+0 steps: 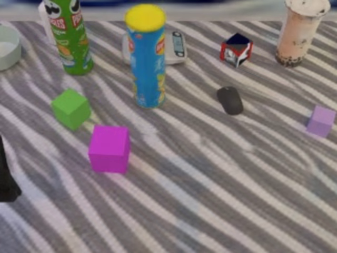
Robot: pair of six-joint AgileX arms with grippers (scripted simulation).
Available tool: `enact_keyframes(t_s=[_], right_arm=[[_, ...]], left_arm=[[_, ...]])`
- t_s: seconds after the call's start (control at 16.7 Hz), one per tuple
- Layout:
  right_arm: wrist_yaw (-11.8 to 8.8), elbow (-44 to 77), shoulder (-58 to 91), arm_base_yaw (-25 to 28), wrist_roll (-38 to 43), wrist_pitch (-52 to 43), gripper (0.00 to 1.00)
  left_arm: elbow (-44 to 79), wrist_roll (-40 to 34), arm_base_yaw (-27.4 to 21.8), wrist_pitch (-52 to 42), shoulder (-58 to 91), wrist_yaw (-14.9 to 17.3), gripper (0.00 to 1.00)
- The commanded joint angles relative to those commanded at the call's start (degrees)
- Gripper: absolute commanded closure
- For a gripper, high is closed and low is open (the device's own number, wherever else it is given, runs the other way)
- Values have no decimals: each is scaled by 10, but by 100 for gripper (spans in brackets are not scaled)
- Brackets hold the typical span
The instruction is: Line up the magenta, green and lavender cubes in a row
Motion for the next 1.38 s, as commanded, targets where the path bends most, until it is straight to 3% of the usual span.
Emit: enact_keyframes(t_s=[0.3,0.54,1.38], right_arm=[[-1,35,35,3,-23,-25,0],[-1,163,168,8,-97,-108,0],[2,823,1018,32,-482,-561,0]], left_arm=[[0,0,0,0,0,0,0],[0,0,0,0,0,0,0],[0,0,0,0,0,0,0]])
